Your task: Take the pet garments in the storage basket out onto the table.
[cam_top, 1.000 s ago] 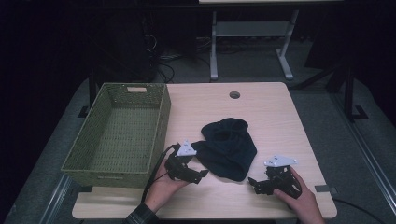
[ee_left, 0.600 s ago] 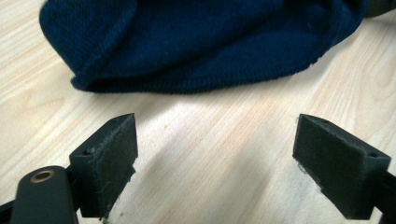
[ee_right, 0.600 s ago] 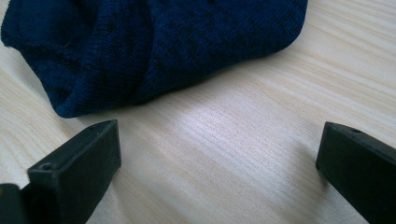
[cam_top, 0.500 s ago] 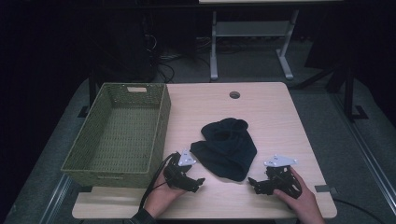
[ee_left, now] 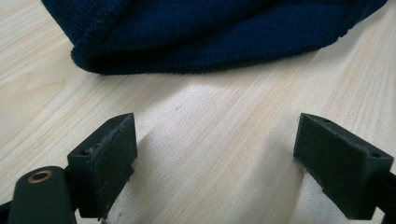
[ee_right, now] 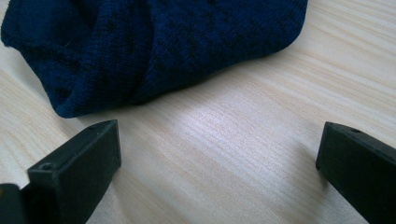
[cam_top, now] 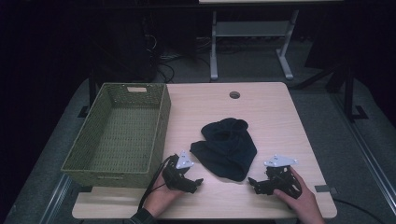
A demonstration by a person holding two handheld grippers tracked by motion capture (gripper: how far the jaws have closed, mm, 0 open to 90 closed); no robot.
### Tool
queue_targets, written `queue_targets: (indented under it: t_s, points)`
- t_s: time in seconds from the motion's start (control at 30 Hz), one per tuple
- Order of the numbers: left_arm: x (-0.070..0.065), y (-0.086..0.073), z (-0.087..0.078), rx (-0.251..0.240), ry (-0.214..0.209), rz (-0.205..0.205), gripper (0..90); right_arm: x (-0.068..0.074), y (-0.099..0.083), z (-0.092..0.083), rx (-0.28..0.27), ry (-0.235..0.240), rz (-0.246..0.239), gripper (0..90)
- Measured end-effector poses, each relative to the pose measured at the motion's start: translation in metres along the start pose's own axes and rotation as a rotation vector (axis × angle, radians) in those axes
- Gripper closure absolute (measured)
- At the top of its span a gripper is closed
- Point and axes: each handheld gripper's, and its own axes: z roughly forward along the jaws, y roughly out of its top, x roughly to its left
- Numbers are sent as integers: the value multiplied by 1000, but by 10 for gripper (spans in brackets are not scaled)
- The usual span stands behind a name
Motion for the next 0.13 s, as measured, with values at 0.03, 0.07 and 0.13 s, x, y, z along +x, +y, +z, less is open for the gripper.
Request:
queue_targets:
  t_s: [0.03, 0.07, 0.13]
  points:
    - [0, -2, 0, -13, 0, 1, 127, 0, 0, 0, 0, 0, 0, 0]
    - [0, -3, 0, -21, -2, 2, 127, 0, 0, 0, 0, 0, 0, 0]
    - [-1, -3, 0, -21, 0, -1, 127, 0, 0, 0, 1, 0, 0, 0]
